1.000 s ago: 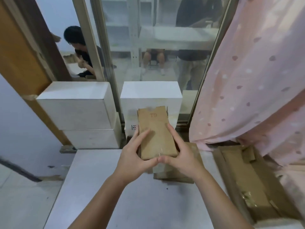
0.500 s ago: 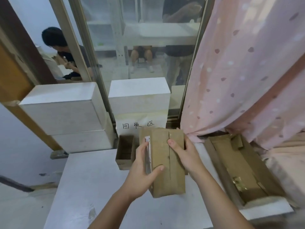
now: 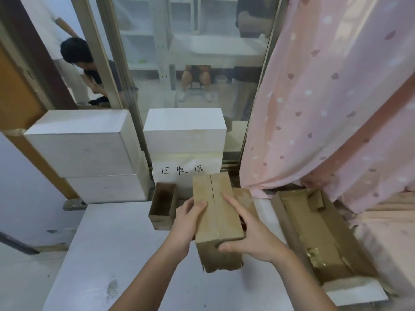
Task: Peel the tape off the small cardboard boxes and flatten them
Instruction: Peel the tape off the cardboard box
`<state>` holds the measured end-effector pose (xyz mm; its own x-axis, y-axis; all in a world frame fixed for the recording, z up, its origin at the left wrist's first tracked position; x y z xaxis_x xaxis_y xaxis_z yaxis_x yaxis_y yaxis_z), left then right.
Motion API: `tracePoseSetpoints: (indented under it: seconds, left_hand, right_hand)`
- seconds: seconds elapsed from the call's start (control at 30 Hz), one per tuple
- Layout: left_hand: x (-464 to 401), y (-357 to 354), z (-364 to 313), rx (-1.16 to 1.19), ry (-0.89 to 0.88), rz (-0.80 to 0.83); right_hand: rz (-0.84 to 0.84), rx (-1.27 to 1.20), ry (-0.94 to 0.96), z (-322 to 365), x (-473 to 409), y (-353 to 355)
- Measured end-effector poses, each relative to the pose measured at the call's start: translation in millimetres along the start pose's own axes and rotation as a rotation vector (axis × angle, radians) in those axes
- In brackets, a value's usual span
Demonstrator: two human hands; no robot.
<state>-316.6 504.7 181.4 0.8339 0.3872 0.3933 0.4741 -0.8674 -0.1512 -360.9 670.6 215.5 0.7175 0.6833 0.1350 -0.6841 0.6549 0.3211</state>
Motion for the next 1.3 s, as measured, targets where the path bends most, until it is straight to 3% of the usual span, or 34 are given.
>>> tracePoseSetpoints:
  seconds: [0.13,0.3,0.47,0.6,0.77,0.9,1.13,1.3]
  left_hand:
    - [6,-20,-6,-0.124,-0.178,0.051]
    - [32,-55,-15,-0.496,-0.503,0.234]
    - [30,-61,-10,-0.530,-0.459,0.174]
    - [34,-63,-7,-0.535,-0.428,0.166]
    - [33,-63,1,-0.529,-0.371,0.166]
    - [30,-63,6,-0.593,-0.356,0.157]
    - [37,-69,-10,-0.870,-0.426,-0.122]
    - [37,-76,-29,-1.032,-0.552,-0.205]
  right_hand:
    - [-0.148,-0.107,0.025,-5,-1,36]
    - [-0.239,-0.158,-0.026,-13,-5,73]
    - [-0.267,-0.060,-0.054,-13,-10,83]
    - [-0.158,0.053,-0.056,-19,-13,74]
    - [-0.302,0.207,0.107,-14,-10,74]
    - [-0.350,0.165,0.048,-27,-14,69]
    - [-0.384,0.282,0.093,-11,-17,64]
    - [-0.455,0.257,0.124,-3,-20,69]
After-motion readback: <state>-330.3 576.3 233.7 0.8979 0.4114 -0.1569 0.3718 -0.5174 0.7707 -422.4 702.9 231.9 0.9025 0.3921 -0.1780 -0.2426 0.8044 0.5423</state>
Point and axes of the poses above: each hand's wrist, its own x-axis away from the middle knuckle, its own y-axis out of the back of the hand, z = x × y, the point moved 7 cm from there along -x, towards the middle knuckle, and after that the axes turned 4 degrees about -z, right-handed, at the moved point
